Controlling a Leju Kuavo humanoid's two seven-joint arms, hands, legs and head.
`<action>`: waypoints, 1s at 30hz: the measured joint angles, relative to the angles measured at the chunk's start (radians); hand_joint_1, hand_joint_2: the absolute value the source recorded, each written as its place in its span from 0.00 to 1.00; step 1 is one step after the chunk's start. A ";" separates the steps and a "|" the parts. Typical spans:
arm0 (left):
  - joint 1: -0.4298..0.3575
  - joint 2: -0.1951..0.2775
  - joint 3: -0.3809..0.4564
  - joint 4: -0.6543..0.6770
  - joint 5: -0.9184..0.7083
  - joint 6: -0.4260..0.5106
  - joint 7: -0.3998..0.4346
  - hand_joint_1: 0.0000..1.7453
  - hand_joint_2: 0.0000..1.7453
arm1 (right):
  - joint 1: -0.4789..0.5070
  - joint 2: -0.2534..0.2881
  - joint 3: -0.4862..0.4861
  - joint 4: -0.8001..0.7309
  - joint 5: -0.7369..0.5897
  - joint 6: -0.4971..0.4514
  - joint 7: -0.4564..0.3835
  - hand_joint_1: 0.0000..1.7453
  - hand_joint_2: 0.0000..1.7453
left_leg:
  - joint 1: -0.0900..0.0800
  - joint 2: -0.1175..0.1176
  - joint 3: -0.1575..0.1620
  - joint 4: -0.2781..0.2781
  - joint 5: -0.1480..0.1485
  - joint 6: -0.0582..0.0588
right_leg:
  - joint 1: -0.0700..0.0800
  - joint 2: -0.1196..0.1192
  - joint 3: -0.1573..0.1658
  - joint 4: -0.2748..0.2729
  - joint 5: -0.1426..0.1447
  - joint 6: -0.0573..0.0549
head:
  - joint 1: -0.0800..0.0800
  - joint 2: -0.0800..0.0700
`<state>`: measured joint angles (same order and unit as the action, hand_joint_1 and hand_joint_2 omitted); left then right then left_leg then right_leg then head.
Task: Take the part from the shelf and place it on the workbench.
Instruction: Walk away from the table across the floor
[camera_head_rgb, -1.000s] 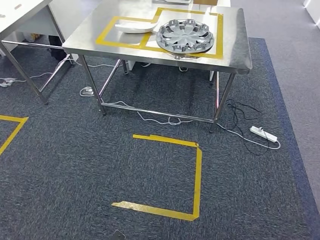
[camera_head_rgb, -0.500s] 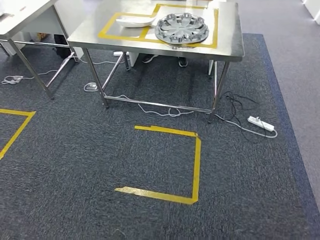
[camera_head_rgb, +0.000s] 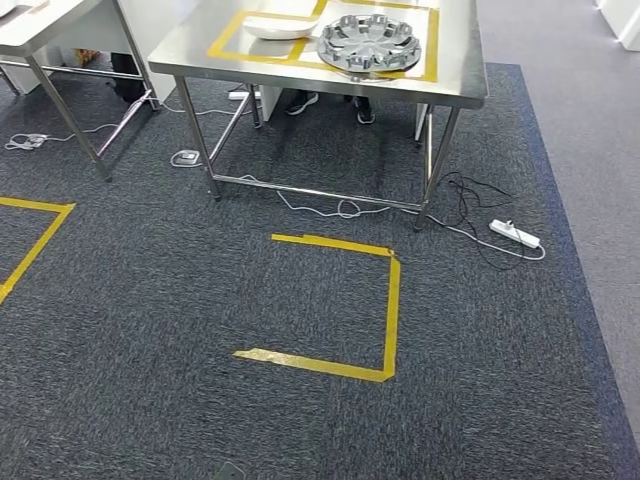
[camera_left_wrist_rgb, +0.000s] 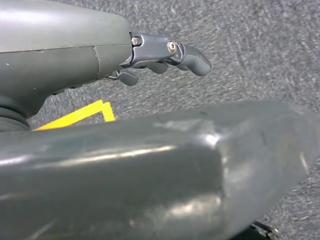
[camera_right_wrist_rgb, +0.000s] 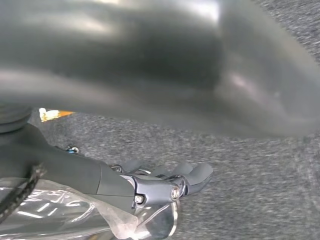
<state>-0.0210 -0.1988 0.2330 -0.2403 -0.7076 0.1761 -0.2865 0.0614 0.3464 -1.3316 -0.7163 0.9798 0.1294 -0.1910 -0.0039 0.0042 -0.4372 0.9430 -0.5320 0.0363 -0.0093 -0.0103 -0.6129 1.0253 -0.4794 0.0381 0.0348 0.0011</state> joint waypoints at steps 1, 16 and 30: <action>0.000 -0.001 0.001 0.000 0.000 0.000 0.000 0.00 0.00 | 0.000 0.000 -0.002 0.000 0.000 0.000 0.000 0.00 0.00 | -0.001 0.002 -0.012 0.000 0.011 0.006 | -0.001 0.003 -0.019 0.050 -0.047 0.003 | 0.000 0.000; 0.000 -0.003 0.016 0.000 -0.001 0.005 0.000 0.00 0.00 | -0.008 0.003 -0.020 0.002 0.031 0.004 -0.011 0.00 0.00 | -0.014 0.004 -0.159 0.117 0.019 -0.038 | 0.000 0.002 0.161 -0.092 -0.058 -0.055 | -0.004 0.000; 0.002 -0.004 0.043 0.000 -0.006 0.016 0.002 0.00 0.00 | -0.037 0.007 -0.105 0.002 0.108 0.023 -0.042 0.00 0.00 | 0.004 0.000 -0.038 0.014 0.020 -0.034 | 0.007 0.001 0.088 -0.053 -0.018 -0.054 | -0.005 0.000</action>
<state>-0.0194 -0.2029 0.2762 -0.2402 -0.7134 0.1919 -0.2841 0.0243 0.3535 -1.4365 -0.7141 1.0878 0.1521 -0.2330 -0.0002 0.0038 -0.4756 0.9566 -0.5123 0.0020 -0.0026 -0.0090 -0.5250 0.9727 -0.4977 -0.0155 0.0296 0.0011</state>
